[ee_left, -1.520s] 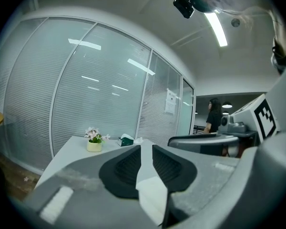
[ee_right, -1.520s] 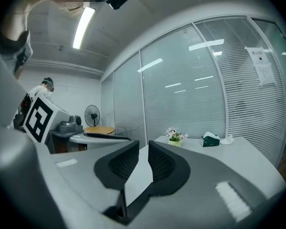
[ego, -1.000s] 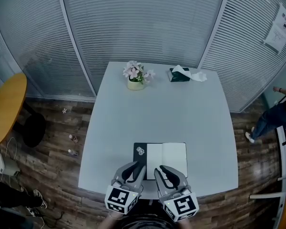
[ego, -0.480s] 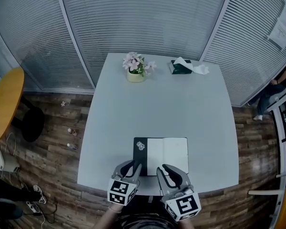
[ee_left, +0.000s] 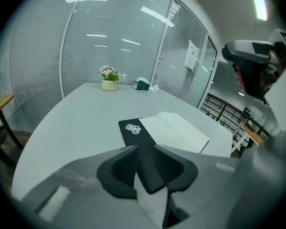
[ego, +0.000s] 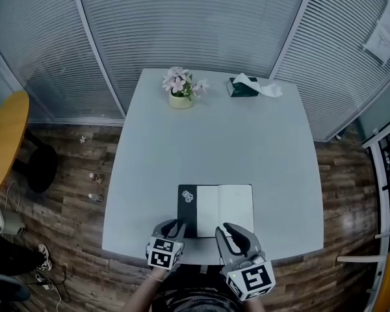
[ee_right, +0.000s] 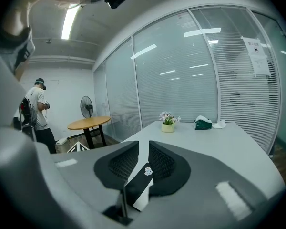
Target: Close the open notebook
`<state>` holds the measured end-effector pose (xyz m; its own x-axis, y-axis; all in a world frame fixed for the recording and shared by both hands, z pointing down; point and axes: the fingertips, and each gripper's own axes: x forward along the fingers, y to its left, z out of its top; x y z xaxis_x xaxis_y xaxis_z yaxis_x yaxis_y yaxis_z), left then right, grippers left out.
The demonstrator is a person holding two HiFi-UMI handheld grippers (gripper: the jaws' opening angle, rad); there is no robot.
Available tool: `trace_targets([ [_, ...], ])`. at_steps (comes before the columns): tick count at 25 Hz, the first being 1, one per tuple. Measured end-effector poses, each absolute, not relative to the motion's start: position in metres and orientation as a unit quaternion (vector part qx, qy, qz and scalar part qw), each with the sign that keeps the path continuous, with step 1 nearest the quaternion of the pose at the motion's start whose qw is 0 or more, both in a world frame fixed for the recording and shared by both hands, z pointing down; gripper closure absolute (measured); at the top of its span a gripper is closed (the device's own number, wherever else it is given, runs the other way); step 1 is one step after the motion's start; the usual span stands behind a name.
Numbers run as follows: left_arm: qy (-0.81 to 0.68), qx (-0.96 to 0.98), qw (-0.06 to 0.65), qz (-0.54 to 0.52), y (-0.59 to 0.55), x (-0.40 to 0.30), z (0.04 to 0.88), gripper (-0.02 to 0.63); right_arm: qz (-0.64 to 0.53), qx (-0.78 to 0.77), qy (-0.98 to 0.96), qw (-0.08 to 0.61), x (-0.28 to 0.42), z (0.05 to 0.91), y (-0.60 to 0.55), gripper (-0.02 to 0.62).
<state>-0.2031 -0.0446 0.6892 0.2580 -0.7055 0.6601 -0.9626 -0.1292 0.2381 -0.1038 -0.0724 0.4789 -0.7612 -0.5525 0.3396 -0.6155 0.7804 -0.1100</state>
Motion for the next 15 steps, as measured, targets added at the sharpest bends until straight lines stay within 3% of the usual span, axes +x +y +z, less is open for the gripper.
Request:
trace_targets([
  [15,-0.578,0.674,0.415,0.198,-0.046,-0.199,0.743,0.453,0.114,0.317,-0.928,0.159,-0.090,0.483,-0.085,0.529],
])
